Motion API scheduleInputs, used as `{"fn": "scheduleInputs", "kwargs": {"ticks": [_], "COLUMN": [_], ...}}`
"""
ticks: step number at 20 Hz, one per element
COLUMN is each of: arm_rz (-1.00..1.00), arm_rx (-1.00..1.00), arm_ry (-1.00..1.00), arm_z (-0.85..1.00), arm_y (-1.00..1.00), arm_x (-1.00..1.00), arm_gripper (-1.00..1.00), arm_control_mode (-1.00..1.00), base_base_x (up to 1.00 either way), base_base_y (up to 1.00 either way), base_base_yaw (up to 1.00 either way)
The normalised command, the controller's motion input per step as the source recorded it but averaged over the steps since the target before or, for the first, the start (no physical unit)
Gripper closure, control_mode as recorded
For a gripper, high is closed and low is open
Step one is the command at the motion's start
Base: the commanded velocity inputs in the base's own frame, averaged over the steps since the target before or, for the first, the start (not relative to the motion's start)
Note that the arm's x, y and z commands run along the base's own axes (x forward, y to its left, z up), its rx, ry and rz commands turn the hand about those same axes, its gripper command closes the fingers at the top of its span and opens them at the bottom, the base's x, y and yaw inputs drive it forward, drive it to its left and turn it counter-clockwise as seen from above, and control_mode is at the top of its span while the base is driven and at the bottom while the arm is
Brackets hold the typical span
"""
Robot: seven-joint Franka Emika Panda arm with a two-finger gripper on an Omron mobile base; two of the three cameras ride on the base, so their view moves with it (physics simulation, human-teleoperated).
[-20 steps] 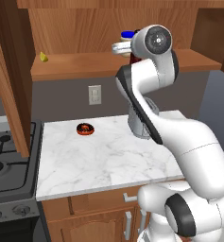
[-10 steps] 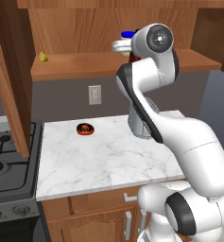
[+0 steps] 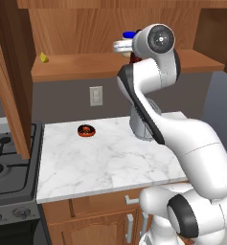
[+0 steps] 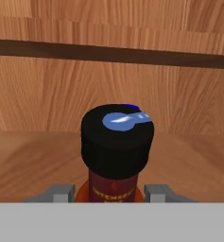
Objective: Pick the condiment bottle and mayonnaise from the counter and place them in the cabinet.
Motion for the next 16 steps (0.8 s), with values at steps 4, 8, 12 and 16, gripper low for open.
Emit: {"fn": "scheduleInputs", "kwargs": {"ticks": [4, 8, 12, 16], "arm_rz": [0.00, 0.00, 0.00, 0.00], "arm_rx": [0.00, 0.00, 0.02, 0.02], "arm_ry": [0.00, 0.01, 0.01, 0.00], "arm_z": [0.00, -0.04, -0.05, -0.07], "arm_y": [0.07, 0.08, 0.07, 0.04], "arm_x": [0.17, 0.21, 0.22, 0.26], "arm_gripper": [1.00, 1.00, 1.00, 1.00], "arm_control_mode": [-1.00, -1.00, -1.00, -1.00], "base_base_x": [0.00, 0.00, 0.00, 0.00], "base_base_y": [0.00, 0.00, 0.00, 0.00], "base_base_yaw": [0.00, 0.00, 0.00, 0.00]}}
